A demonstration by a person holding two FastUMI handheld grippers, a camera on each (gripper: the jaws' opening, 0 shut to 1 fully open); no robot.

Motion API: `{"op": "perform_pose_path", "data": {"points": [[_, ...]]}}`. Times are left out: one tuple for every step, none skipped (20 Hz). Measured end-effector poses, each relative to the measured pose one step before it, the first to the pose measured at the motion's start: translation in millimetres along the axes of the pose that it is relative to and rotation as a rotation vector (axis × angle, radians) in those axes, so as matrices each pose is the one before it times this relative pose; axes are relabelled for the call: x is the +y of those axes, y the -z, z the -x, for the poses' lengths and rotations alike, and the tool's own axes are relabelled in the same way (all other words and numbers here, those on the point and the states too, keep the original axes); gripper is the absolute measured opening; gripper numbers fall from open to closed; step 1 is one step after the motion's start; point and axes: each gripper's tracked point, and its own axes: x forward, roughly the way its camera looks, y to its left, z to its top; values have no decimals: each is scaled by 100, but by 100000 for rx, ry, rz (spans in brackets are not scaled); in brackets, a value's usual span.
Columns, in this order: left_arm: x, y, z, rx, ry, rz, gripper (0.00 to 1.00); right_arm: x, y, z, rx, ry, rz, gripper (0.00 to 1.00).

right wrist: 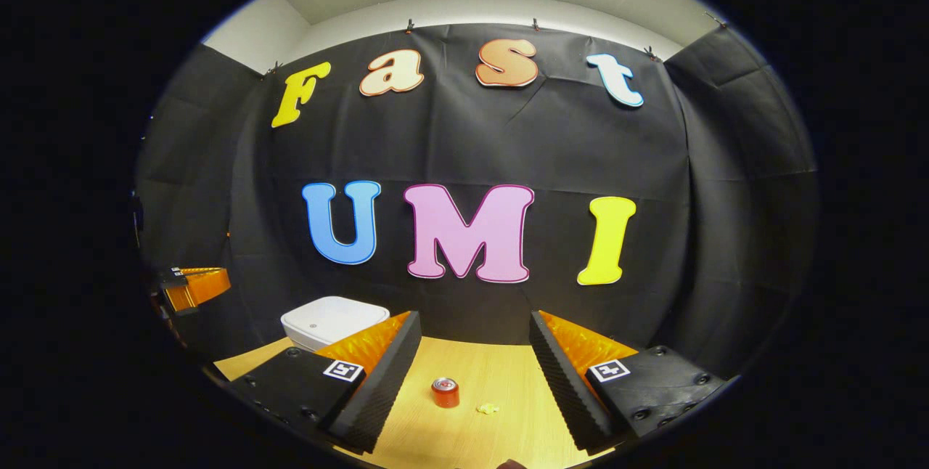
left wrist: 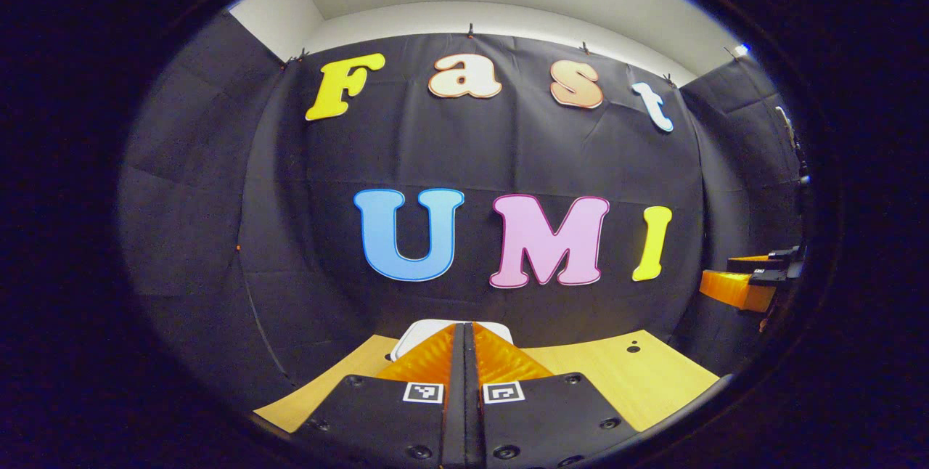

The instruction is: Press the lid of the desktop garbage bin to open it, pick up the crumpled paper on the desktop and throw it into the bin, then pick up the pop can on the desktop and drop it into the bin, and finally close the garbage bin lid.

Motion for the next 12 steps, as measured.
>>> {"op": "perform_pose_path", "data": {"points": [[616, 337, -803, 1791, 115, -2125, 6, -77, 195, 74, 939, 541, 153, 96], [738, 296, -1024, 2343, -658, -1823, 5, -225, 49, 76, 476, 835, -123, 97], [634, 367, -1119, 2347, 44, -697, 6, -191, 50, 142, 380, 851, -268, 96], [389, 277, -1173, 2193, 1237, 1365, 5, -195, -99, 175, 39, 1018, -78, 96], [241, 383, -1348, 2719, 1635, 2703, 6, -304, -105, 310, -148, 1186, 310, 96], [264, 431, -1530, 3524, 1956, 2073, 5, -260, -103, 281, -576, 1130, 620, 96], [489, 802, -1386, 3945, 1220, -17, 5, -434, -6, 285, -477, 1157, 924, 96], [556, 494, -1620, 3477, 654, -2296, 6, -355, 87, 315, -70, 1188, 1051, 96], [545, 289, -1486, 2397, 265, -2211, 5, -471, 356, 299, 476, 1163, 848, 96], [351, -20, -1444, 1650, 832, -1543, 5, -485, 322, 292, 698, 1218, 447, 96], [-82, 77, -1260, 1428, 1836, -1133, 5, -545, 420, 370, 913, 1481, -82, 96], [-291, 88, -1180, 896, 1887, -1508, 6, -515, 495, 235, 1355, 1319, -612, 96]]}}
